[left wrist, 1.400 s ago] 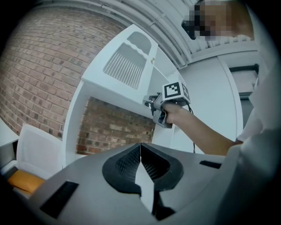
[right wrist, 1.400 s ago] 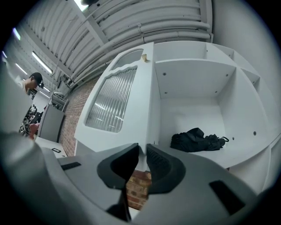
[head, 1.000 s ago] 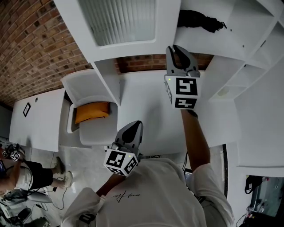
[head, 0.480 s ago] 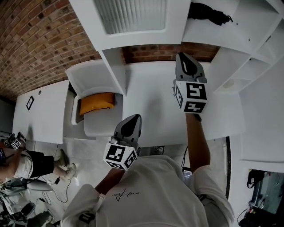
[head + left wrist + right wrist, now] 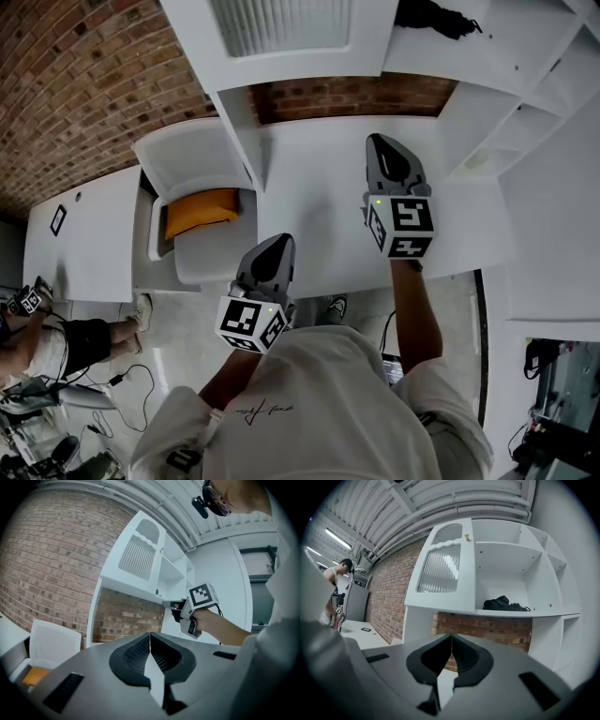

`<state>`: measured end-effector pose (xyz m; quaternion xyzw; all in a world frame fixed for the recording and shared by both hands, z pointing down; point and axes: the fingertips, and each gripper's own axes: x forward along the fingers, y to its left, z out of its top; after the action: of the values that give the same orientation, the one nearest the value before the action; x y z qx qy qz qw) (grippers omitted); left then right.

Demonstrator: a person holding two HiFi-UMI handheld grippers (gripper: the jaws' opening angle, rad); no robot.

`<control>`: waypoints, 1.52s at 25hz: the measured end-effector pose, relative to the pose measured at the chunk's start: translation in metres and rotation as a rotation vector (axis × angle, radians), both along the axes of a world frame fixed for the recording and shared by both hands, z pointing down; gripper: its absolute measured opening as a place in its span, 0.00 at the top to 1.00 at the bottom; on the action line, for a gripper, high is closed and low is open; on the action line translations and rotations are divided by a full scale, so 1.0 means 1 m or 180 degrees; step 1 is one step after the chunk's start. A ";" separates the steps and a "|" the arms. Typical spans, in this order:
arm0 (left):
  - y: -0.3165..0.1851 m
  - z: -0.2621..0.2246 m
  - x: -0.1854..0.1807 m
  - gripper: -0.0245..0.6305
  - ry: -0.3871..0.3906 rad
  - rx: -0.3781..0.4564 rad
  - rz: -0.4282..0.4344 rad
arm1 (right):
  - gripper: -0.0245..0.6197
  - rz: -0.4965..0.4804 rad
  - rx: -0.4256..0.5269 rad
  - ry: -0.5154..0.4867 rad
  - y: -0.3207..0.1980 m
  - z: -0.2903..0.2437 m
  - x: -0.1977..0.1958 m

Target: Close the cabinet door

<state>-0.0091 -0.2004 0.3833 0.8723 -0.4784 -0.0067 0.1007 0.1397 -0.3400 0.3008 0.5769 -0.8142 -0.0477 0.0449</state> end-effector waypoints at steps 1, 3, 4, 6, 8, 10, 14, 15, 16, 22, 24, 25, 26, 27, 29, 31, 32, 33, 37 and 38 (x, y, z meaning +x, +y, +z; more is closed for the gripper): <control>0.002 -0.001 -0.002 0.94 0.0007 0.0006 0.0006 | 0.92 -0.0005 -0.0020 -0.0008 0.005 0.002 -0.001; 0.006 -0.003 -0.004 0.94 0.0019 0.0017 0.0019 | 0.92 -0.0020 -0.0056 -0.0021 0.016 0.006 -0.004; 0.008 -0.004 -0.005 0.94 0.0024 0.0023 0.0028 | 0.92 -0.0027 -0.0075 -0.0026 0.021 0.009 -0.005; 0.011 -0.005 -0.007 0.94 0.0033 0.0035 0.0049 | 0.92 -0.0034 -0.0113 -0.0030 0.031 0.014 -0.007; 0.016 -0.006 -0.009 0.94 0.0048 0.0043 0.0066 | 0.92 -0.0037 -0.0153 -0.0030 0.042 0.019 -0.008; 0.021 -0.007 -0.011 0.94 0.0065 0.0050 0.0078 | 0.92 -0.0035 -0.0188 -0.0038 0.053 0.023 -0.009; 0.028 -0.011 -0.016 0.94 0.0099 0.0083 0.0093 | 0.92 -0.0019 -0.0222 -0.0062 0.074 0.026 -0.009; 0.031 -0.012 -0.017 0.94 0.0103 0.0089 0.0095 | 0.92 -0.0022 -0.0226 -0.0064 0.079 0.026 -0.010; 0.033 -0.012 -0.018 0.94 0.0107 0.0094 0.0098 | 0.92 -0.0026 -0.0231 -0.0068 0.085 0.027 -0.011; 0.047 -0.020 -0.029 0.94 0.0149 0.0157 0.0097 | 0.93 -0.0029 -0.0305 -0.0062 0.116 0.032 -0.017; 0.053 -0.022 -0.033 0.94 0.0152 0.0175 0.0096 | 0.92 -0.0033 -0.0333 -0.0077 0.126 0.035 -0.020; 0.056 -0.022 -0.035 0.94 0.0149 0.0177 0.0097 | 0.92 -0.0034 -0.0349 -0.0089 0.132 0.036 -0.021; 0.059 -0.023 -0.037 0.94 0.0147 0.0176 0.0098 | 0.92 -0.0033 -0.0366 -0.0100 0.137 0.038 -0.022; 0.062 -0.023 -0.040 0.94 0.0149 0.0176 0.0097 | 0.93 -0.0034 -0.0383 -0.0107 0.143 0.039 -0.023; 0.066 -0.024 -0.046 0.94 0.0168 0.0177 0.0078 | 0.93 -0.0046 -0.0415 -0.0115 0.152 0.043 -0.026; 0.070 -0.024 -0.053 0.94 0.0181 0.0186 0.0042 | 0.93 -0.0053 -0.0445 -0.0121 0.162 0.047 -0.030; 0.072 -0.025 -0.056 0.94 0.0178 0.0192 0.0030 | 0.93 -0.0051 -0.0459 -0.0123 0.166 0.048 -0.032; 0.075 -0.025 -0.058 0.94 0.0168 0.0198 0.0023 | 0.93 -0.0047 -0.0471 -0.0123 0.171 0.050 -0.033; 0.087 -0.022 -0.063 0.94 0.0140 0.0201 0.0015 | 0.93 -0.0009 -0.0520 -0.0131 0.188 0.056 -0.034; 0.090 -0.022 -0.065 0.94 0.0139 0.0196 0.0016 | 0.93 0.0005 -0.0535 -0.0137 0.193 0.058 -0.034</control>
<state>-0.0742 -0.1108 0.3613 0.8758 -0.4735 -0.0403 0.0842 0.1053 -0.1474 0.3586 0.5726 -0.8157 0.0332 0.0758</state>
